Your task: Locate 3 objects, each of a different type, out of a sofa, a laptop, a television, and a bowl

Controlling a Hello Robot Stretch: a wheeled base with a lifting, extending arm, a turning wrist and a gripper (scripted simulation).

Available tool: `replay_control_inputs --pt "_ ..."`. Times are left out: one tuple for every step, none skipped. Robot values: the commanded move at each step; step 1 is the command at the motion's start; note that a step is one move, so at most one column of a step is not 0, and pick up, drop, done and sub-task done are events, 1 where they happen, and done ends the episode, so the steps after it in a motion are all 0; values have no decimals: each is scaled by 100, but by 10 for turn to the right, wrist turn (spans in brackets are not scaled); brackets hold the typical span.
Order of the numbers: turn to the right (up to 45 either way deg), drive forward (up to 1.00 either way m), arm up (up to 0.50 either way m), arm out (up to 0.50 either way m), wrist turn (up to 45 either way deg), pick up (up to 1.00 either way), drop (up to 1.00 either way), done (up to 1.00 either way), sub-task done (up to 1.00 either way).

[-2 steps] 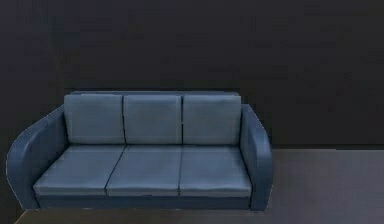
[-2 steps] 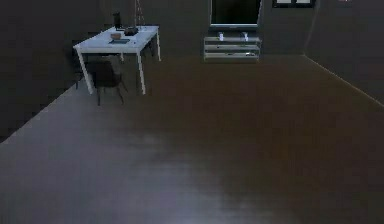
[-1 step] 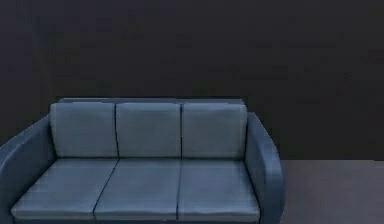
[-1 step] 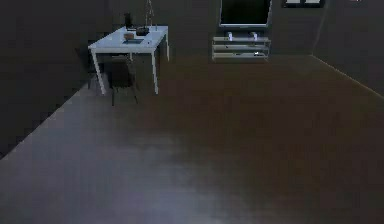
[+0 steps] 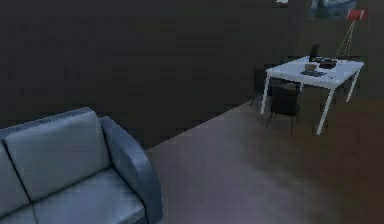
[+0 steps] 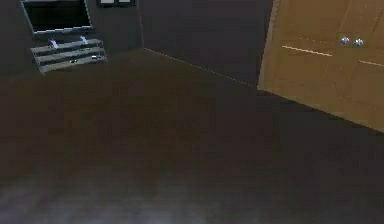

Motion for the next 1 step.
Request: replay_control_inputs --pt "270 0 0 0 0 0 0 0 0"
